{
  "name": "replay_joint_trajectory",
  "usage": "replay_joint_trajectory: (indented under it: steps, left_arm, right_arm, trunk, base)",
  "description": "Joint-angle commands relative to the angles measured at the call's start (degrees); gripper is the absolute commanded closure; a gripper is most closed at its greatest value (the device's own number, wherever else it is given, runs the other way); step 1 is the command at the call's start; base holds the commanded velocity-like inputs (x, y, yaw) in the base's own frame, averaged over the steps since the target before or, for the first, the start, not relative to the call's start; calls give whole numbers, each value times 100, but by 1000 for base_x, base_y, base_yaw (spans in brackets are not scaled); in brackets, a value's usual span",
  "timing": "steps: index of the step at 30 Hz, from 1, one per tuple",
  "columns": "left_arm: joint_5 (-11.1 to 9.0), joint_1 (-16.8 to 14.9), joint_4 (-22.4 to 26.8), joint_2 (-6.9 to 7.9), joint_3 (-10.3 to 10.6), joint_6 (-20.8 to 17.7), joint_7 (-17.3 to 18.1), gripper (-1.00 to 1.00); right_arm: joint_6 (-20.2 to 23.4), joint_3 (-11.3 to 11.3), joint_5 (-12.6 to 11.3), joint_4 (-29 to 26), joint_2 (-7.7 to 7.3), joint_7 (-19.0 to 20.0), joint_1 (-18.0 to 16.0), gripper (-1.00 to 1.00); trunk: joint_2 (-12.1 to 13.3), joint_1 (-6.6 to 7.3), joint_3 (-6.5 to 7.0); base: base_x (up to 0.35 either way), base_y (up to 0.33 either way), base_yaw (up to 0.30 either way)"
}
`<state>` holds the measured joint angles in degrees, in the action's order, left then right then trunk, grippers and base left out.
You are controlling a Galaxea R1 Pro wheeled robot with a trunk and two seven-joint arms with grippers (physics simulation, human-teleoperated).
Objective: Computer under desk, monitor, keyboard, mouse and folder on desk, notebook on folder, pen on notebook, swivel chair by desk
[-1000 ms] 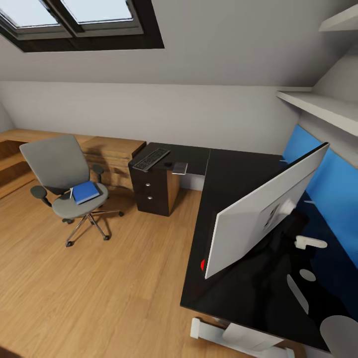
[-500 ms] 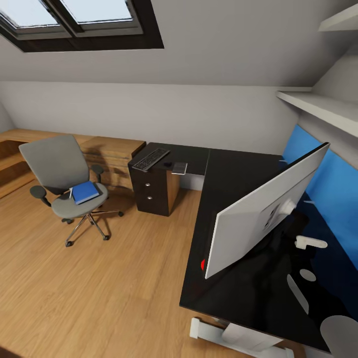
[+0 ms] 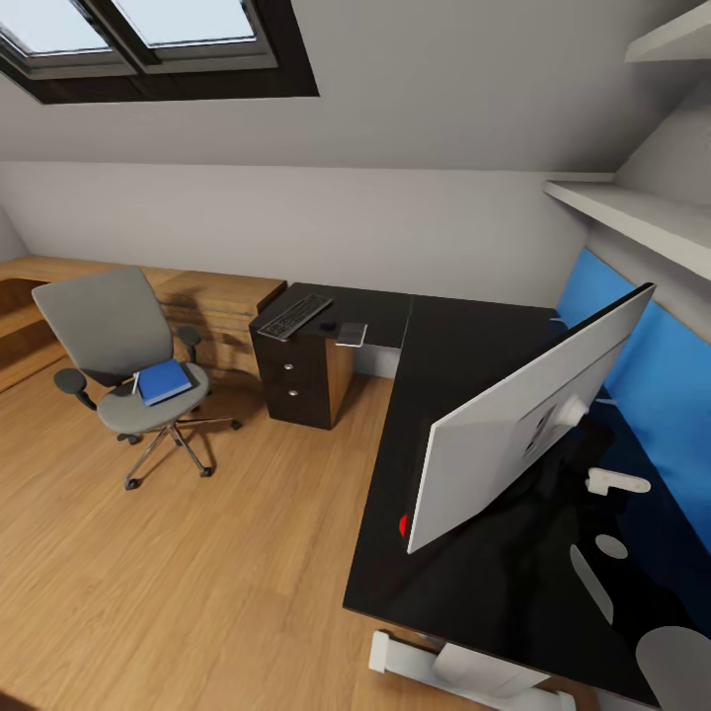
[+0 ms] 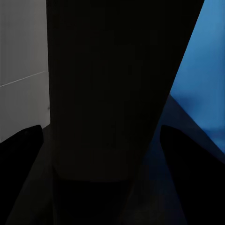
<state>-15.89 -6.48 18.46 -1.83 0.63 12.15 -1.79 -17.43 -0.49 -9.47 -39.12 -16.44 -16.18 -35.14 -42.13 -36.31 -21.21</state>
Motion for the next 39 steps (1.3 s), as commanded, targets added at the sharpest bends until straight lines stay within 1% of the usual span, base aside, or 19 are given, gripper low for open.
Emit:
replay_joint_trajectory:
  steps: [1,8,14,21,26,33,39]
  left_arm:
    - [-11,-2,-28,1,7,18,-16,-100]
    - [-11,-2,-131,8,11,23,-6,-100]
    - [-11,-2,-140,13,11,30,-7,-100]
    - [-11,-2,-143,16,9,241,-16,-100]
    - [-11,-2,-142,38,11,280,-26,-100]
    - [-11,-2,-141,42,10,287,-31,-100]
    - [-11,-2,-141,43,10,287,-39,-100]
  right_arm:
    - [-67,14,-142,190,-8,-16,-2,100]
    - [-67,14,-142,189,-7,-16,-2,100]
    - [-67,14,-142,191,-6,-16,-2,100]
    - [-67,14,-142,192,-7,-16,-2,100]
    - [-67,14,-142,194,-8,-16,-2,100]
    - [-67,14,-142,194,-12,-16,-2,100]
    - [-67,14,-141,194,-17,-16,-2,100]
  trunk:
    - [-4,-2,-7]
    - [-4,-2,-7]
    - [-4,-2,-7]
    - [-4,-2,-7]
    - [-4,-2,-7]
    - [-4,-2,-7]
    - [-4,-2,-7]
  base:
    - [0,-3,0]
    - [0,-9,0]
    - [0,-134,0]
    - [0,-21,0]
    - [0,-12,0]
    - [0,-186,0]
    - [0,-55,0]
